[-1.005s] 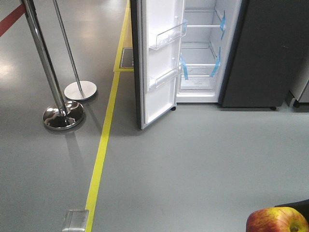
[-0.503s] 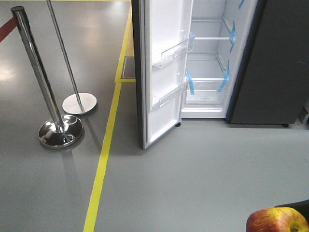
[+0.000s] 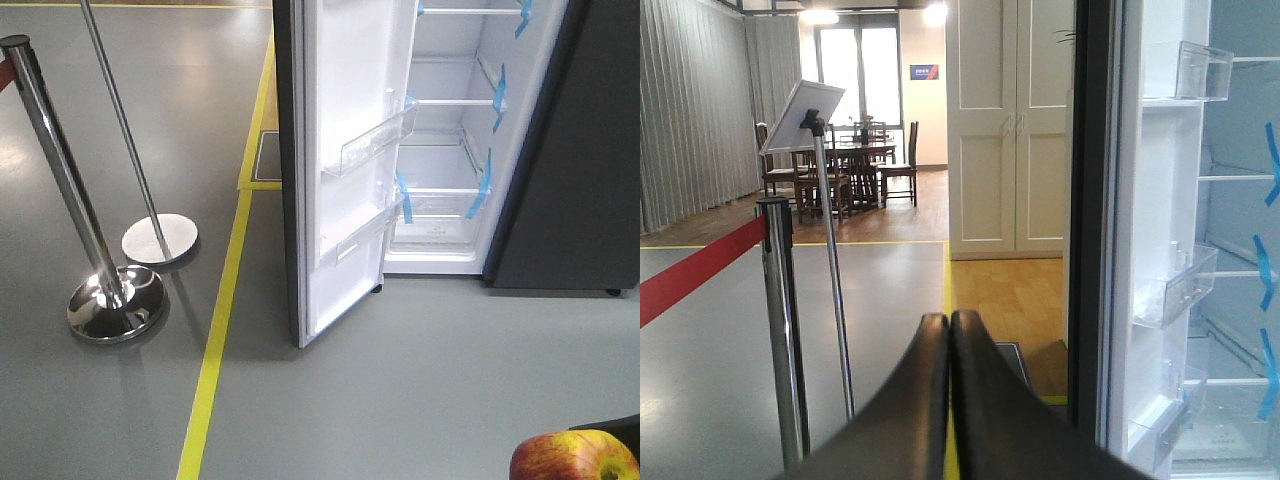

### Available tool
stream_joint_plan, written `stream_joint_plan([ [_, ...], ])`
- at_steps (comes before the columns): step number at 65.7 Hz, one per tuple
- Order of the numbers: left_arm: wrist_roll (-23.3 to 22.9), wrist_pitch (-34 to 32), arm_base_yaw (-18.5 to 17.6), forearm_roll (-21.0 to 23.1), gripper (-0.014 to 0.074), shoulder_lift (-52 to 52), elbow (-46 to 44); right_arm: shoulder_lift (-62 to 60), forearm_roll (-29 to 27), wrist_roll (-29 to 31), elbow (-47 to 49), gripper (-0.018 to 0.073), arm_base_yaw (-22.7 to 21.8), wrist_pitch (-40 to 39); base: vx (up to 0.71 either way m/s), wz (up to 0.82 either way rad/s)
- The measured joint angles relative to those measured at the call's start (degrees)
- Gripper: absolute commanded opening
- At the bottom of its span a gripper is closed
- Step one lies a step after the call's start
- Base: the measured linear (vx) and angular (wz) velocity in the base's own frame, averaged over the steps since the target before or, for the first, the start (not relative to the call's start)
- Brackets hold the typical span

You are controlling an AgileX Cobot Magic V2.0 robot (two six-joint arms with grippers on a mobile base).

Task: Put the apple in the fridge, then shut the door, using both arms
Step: 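Drive up to the open refrigerator door bins, apple held in right gripper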

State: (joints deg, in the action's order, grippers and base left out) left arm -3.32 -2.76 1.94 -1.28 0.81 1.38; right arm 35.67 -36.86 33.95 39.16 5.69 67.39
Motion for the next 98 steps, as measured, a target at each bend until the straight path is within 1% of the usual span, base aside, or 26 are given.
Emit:
stream_joint_plan([
  [65,0.0,0.0,0.0,0.0,-0.0006,0.0,0.0,0.0,0.0,-0.02,0.0,0.009,0.0,0.05,0.24,-0.05],
  [98,0.0,0.0,0.0,0.0,-0.0006,0.0,0.0,0.0,0.0,-0.02,0.0,0.009,0.0,0.05,0.22,0.02],
])
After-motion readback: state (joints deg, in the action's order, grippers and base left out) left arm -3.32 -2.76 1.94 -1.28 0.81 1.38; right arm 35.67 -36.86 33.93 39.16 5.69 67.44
